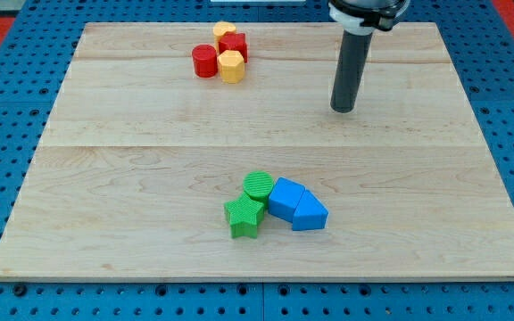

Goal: Push a group of blocks downwards

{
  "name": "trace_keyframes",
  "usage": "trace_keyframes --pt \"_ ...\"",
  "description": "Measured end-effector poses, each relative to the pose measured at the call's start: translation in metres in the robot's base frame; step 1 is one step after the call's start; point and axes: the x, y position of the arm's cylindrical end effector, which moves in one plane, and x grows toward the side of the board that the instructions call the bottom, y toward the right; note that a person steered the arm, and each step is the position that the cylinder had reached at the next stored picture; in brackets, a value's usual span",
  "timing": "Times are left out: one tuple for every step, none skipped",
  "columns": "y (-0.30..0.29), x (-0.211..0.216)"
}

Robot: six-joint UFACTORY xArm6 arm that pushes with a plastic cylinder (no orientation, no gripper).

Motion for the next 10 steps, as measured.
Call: trace_keyframes --pt "-0.017 -0.027" --pt "-0.035 -0.047" --pt "-0.04 -0.048" --pt "-0.04 -0.051" --pt "-0.04 -0.068" --pt "-0.047 -0.094" --pt "-0.058 -0.13" --pt "-0.094 -0.161" --pt "-0.118 -0.165" --pt "-0.142 -0.167"
